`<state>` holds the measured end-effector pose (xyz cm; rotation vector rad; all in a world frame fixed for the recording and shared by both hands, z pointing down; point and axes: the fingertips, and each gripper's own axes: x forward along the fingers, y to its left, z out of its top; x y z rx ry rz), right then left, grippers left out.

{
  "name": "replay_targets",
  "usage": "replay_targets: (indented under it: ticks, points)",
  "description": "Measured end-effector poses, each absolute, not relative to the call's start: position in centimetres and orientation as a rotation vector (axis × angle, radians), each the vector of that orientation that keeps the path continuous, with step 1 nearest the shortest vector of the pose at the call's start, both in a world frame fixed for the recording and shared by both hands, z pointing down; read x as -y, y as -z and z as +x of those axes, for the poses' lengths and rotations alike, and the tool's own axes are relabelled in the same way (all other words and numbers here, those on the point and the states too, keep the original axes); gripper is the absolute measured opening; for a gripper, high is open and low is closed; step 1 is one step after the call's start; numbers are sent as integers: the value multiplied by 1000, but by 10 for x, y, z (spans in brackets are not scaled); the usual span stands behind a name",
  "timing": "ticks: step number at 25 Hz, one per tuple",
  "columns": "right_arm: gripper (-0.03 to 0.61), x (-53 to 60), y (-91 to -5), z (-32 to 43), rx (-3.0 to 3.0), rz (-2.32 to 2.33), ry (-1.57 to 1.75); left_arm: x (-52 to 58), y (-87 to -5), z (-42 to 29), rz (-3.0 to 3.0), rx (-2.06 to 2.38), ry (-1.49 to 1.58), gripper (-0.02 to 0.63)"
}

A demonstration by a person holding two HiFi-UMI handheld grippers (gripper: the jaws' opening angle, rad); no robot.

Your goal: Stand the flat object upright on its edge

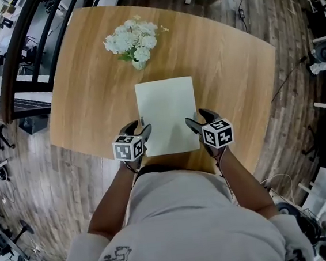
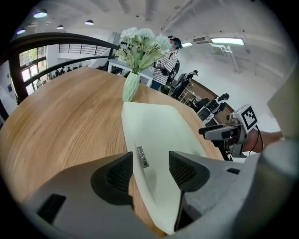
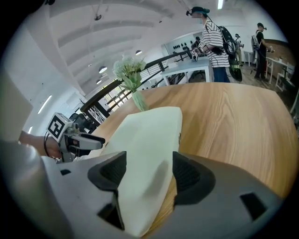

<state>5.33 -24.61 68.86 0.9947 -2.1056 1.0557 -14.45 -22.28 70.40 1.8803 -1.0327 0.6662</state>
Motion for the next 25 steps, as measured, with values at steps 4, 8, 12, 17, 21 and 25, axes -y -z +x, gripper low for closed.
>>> replay_targets:
  ticks: [4,8,12,17,21,25]
  points:
    - [325,247,-712,52,2031,957,-1104,232,-716,-148,1841,1014,-664,236]
    - [328,247,-727,50,1988,942,-1155,236,-728,-147,1804,979,-656,247]
    - [354,246,-740,52,1951,930,-1239,239,-733,-145,1784,962,-631,255]
    - [347,248,-744,50,1949,893,-1260,242,-739,-142,1753,928,-580,259]
    - [339,248,-745,49,1943,873,-1261,243,-742,-140,1760,910,-598,258]
    - [339,249,-748,49,1943,862,-1256,244,-744,-138,1796,916,-672,259]
